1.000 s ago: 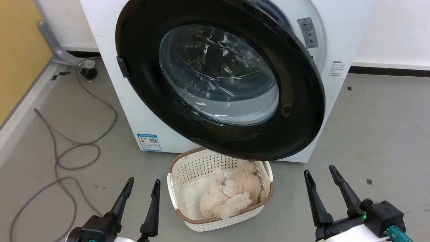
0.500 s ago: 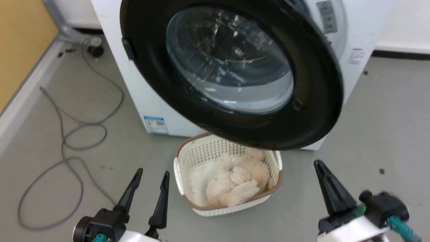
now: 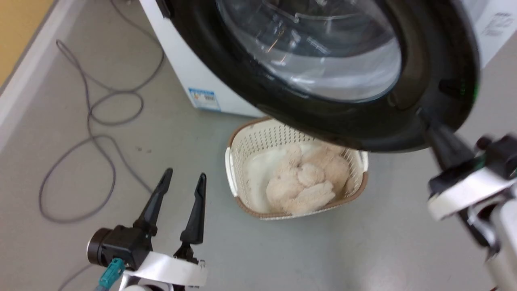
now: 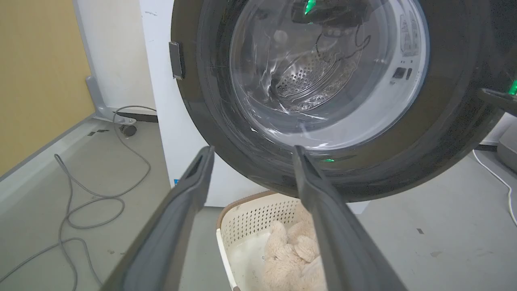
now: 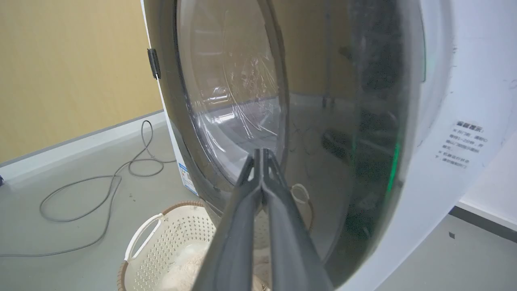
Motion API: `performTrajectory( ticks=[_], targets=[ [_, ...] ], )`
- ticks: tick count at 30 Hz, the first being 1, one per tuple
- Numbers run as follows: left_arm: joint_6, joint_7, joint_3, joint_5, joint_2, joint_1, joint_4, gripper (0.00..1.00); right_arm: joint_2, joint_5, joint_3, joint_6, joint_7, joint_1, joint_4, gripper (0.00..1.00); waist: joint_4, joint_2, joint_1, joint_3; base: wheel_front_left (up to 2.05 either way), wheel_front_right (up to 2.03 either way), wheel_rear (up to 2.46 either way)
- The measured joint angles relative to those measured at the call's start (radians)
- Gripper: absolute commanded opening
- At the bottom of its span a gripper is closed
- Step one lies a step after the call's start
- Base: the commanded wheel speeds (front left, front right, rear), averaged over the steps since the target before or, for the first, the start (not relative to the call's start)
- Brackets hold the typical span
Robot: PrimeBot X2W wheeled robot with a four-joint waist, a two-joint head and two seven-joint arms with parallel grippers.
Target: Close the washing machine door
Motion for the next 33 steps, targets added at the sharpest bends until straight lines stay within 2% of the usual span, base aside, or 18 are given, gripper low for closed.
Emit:
performTrajectory(
  ticks=[4, 18, 25, 33],
  targets=[
    [-0.007, 0.000, 0.003, 0.007, -0.012, -0.023, -0.014, 1.00, -0.042, 0.035, -0.008, 0.004, 0.022, -0.087, 0.038, 0.00, 0.013, 0.0000, 0.0001, 0.047, 0.00, 0.00, 0.00],
    [-0.018, 0.000, 0.002, 0.017, -0.035, -0.100, -0.030, 1.00, -0.115, 0.078, -0.042, 0.002, 0.082, -0.387, 0.210, 0.00, 0.043, 0.0000, 0.0001, 0.195, 0.00, 0.00, 0.00],
    [-0.025, 0.000, 0.004, 0.017, -0.038, -0.107, -0.029, 1.00, -0.115, 0.090, -0.044, 0.004, 0.092, -0.487, 0.321, 0.00, 0.058, 0.0000, 0.0001, 0.218, 0.00, 0.00, 0.00],
    [-0.025, 0.000, 0.006, 0.024, -0.039, -0.117, -0.025, 1.00, -0.071, 0.093, -0.052, 0.018, 0.089, -0.549, 0.433, 0.00, 0.064, 0.0000, 0.0000, 0.221, 0.00, 0.00, 0.00]
  ],
)
